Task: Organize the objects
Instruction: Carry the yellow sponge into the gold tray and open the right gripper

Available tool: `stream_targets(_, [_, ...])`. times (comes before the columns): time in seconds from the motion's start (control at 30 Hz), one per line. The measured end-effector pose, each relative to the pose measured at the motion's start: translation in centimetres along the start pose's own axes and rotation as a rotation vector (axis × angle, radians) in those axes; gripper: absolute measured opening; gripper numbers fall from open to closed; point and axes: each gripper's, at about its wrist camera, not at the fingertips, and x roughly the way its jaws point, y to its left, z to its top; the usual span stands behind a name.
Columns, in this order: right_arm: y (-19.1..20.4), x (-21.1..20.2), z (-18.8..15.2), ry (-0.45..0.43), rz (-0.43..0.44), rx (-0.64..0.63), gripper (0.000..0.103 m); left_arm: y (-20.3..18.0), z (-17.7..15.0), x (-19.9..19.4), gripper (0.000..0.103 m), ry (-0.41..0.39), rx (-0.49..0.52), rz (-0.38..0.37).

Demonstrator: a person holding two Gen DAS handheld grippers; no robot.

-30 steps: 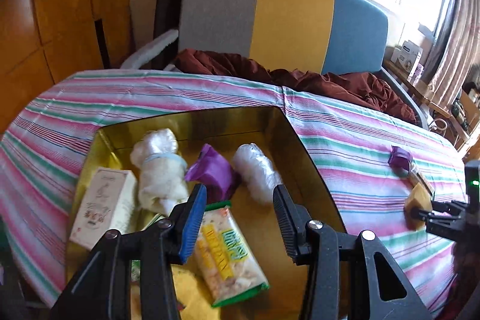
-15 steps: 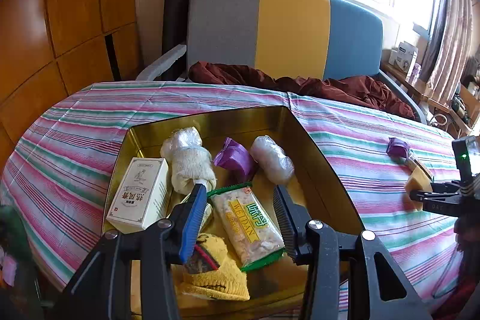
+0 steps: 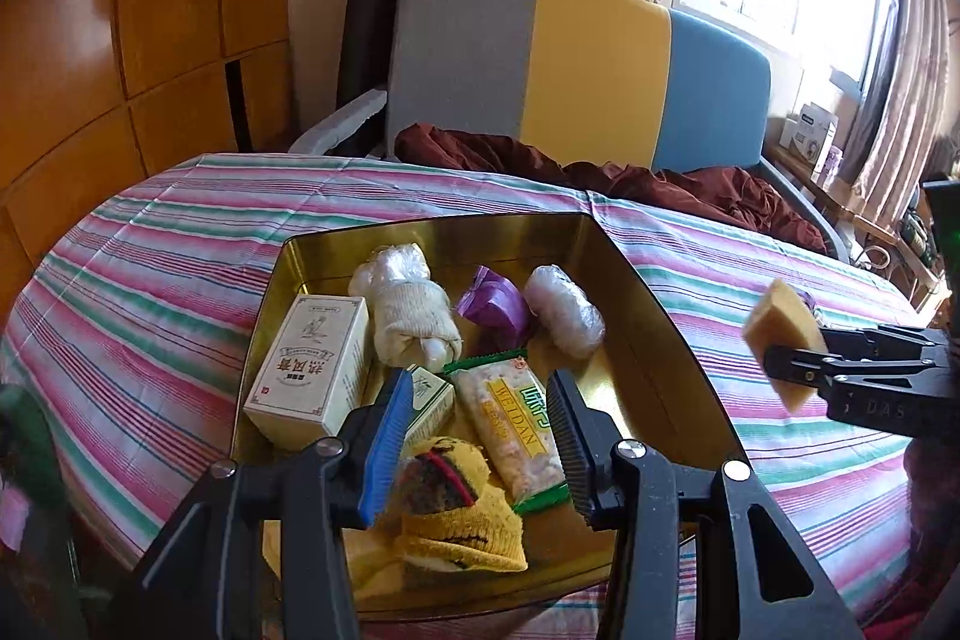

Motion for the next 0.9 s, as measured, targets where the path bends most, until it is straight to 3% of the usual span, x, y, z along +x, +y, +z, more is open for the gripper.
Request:
stream_targets(0.17, [4.7,0.9,1.0,0.0,0.047,-0.078,0.053,1.5,-0.4,-0.6,0.047,-0.006,-0.034,0.002])
stream_targets(0.4, [8.2,3.1,1.2,0.037,0.055,-0.142,0.053,3.9,-1.1,-1.1,0.047,-0.004,-0.082,0.024])
stream_targets(0.9, [10.2,6.3,0.2,0.104,-0.03,-0.218,0.058,6.3,-2.0,-1.5,0.048,-0.008,-0.121,0.061])
